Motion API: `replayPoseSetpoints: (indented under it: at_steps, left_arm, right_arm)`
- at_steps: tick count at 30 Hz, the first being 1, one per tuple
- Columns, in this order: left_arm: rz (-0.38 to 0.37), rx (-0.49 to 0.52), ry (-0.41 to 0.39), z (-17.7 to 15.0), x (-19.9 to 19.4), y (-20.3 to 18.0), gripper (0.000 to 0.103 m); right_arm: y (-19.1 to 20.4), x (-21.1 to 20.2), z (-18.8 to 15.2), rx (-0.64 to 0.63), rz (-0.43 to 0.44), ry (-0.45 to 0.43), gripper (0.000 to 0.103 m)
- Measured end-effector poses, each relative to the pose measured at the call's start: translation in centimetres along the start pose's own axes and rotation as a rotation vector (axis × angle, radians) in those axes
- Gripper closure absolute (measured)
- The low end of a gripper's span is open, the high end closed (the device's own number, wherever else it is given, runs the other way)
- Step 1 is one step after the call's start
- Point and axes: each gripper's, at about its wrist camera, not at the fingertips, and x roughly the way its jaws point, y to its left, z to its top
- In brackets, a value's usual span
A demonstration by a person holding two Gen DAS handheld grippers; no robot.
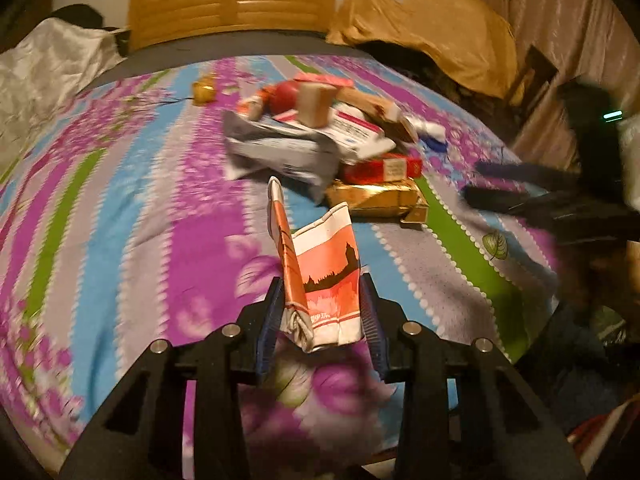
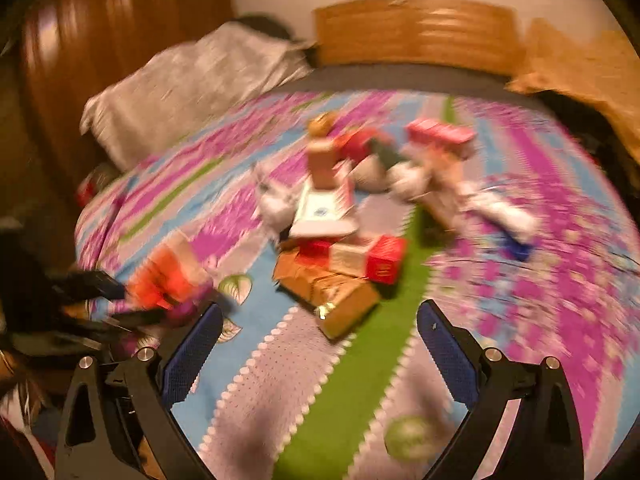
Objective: Collect trash
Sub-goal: 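Grasp the orange-white paper wrapper with left tool while right tool grasps gold packet, then carry wrapper and gold packet to the green bin and open both tools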
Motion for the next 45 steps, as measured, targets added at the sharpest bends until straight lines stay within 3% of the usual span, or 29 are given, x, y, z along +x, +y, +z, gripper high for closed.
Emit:
replayPoseSetpoints:
  at_steps: [4,9,13,17,23,28,35,40,45]
  left_arm:
    - [0.005,-0.056,-0.012,0.2,-1.2,1.5,0.067]
    - [0.023,-0.074,-0.008,1.1,-0.5,1.8,0.067]
    - [0.01,-0.06,-0.017,1.1,-0.8,1.4,0.067]
    - [0.012,-0.036,-0.027,1.4,-1.2,0.6,0.067]
    - [-0.011,0.013,-0.073,2.7,-2.9,-1.5,0.067]
    - [-0.06,0.109,-0.092,4.7,-3.0,-5.4,0.066]
    - [-0.215,0.343,-0.131,9.1,-1.7,-15.9,0.066]
    - [-0.373,0.499,-0.148,12.1,-0.9,-25.5,0.066]
    - [-0.561,0.648,-0.126,14.0,0.2,-36.2,0.066]
  right_arm:
    - [-1.0,4.3,1.2,-0.012,0.053,0.079,0.011]
    - [0.0,6.3,1.2,-0.056,0.06,0.11,0.059]
    - [0.4,4.1,-0.8,-0.049,0.054,0.096,0.074]
    - [0.7,0.5,-3.1,-0.002,0.035,0.062,0.081]
    - [-0.3,-7.5,-5.6,0.14,-0.067,-0.058,0.085]
    - [-2.8,-14.5,-6.8,0.241,-0.183,-0.173,0.086]
    - [-7.3,-27.1,-8.5,0.34,-0.426,-0.342,0.086]
    - [-11.4,-38.8,-12.5,0.439,-0.699,-0.421,0.086]
    - [-14.2,-48.9,-16.7,0.499,-1.004,-0.413,0.086]
